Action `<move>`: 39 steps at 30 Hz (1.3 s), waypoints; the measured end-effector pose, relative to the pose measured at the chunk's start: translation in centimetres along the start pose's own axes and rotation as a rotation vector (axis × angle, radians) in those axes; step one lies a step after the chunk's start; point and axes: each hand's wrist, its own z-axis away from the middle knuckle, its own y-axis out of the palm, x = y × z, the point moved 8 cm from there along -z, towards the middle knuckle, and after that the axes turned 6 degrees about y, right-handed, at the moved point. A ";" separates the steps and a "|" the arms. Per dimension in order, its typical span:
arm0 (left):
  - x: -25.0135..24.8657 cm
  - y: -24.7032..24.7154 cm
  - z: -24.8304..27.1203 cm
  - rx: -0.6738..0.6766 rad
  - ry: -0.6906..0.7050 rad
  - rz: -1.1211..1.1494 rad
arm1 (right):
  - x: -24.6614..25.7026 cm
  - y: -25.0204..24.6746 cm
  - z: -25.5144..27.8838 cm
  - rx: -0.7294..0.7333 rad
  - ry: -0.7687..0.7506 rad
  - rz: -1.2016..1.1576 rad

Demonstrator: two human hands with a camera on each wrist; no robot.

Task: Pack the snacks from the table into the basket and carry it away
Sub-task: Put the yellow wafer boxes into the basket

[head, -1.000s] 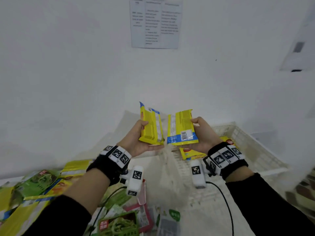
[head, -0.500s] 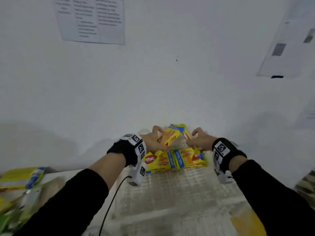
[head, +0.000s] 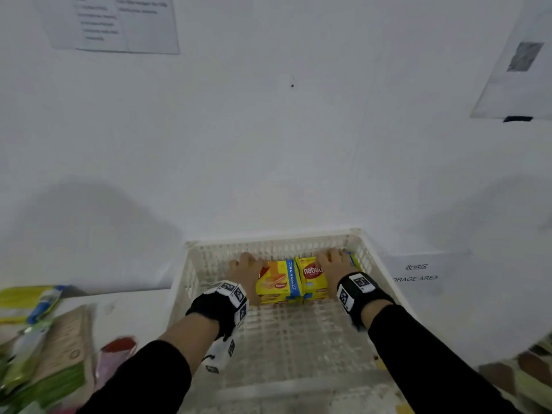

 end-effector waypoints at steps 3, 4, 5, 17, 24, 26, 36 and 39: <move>0.4 0.4 0.6 0.014 -0.097 0.064 | -0.4 0.1 0.1 -0.013 0.001 0.007; 0.3 0.5 0.6 0.032 -0.104 0.079 | -0.5 0.1 0.1 -0.007 0.002 0.005; 0.2 0.4 0.6 0.037 -0.109 0.098 | -0.6 0.0 0.1 -0.005 -0.002 -0.006; -0.3 0.1 1.0 0.030 -0.111 0.150 | -0.8 -0.1 0.7 -0.024 0.015 -0.094; 1.2 -8.8 5.7 -0.166 0.062 0.517 | 5.8 -7.3 4.0 -0.114 -0.109 -0.330; 3.6 -11.2 8.3 -0.218 0.063 0.577 | 10.1 -9.6 5.6 -0.115 -0.210 -0.425; 22.6 -17.7 21.2 -0.351 -0.057 0.592 | 35.3 -13.6 11.9 -0.036 -0.493 -0.582; 30.0 -17.6 24.8 -0.323 -0.119 0.519 | 42.9 -12.3 12.2 0.001 -0.520 -0.584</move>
